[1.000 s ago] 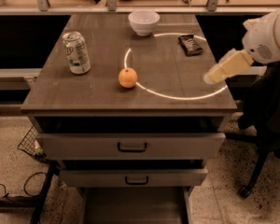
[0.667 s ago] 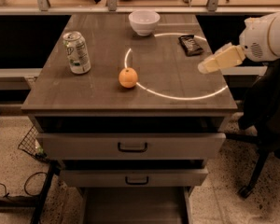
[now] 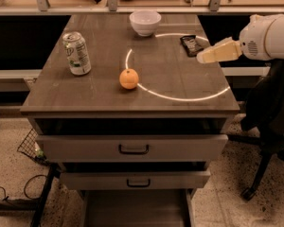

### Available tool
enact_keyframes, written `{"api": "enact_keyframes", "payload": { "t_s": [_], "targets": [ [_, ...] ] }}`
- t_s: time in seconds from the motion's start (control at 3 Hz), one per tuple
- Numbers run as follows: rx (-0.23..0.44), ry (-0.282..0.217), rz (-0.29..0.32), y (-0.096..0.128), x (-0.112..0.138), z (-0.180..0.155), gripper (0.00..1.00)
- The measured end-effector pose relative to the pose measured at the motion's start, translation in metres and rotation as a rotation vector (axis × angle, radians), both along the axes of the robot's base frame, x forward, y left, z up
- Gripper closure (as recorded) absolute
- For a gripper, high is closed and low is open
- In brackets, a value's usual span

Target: Place rxbar chocolate into bottom drawer

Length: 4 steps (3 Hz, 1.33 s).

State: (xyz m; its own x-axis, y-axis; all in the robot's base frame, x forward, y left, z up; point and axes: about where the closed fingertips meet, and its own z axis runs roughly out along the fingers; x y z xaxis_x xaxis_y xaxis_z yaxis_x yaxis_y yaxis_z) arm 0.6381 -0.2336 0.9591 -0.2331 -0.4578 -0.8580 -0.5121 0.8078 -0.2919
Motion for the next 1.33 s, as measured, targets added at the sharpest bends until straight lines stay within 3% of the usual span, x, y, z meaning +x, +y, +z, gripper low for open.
{"api": "enact_keyframes", "payload": {
  "t_s": [0.33, 0.67, 1.0, 1.33],
  "targets": [
    [0.022, -0.006, -0.007, 0.006, 0.002, -0.002, 0.0],
    [0.112, -0.036, -0.016, 0.014, 0.024, -0.007, 0.0],
    [0.217, -0.042, -0.027, 0.022, 0.06, -0.024, 0.0],
    [0.268, -0.034, -0.042, 0.031, 0.1, -0.048, 0.0]
  ]
}}
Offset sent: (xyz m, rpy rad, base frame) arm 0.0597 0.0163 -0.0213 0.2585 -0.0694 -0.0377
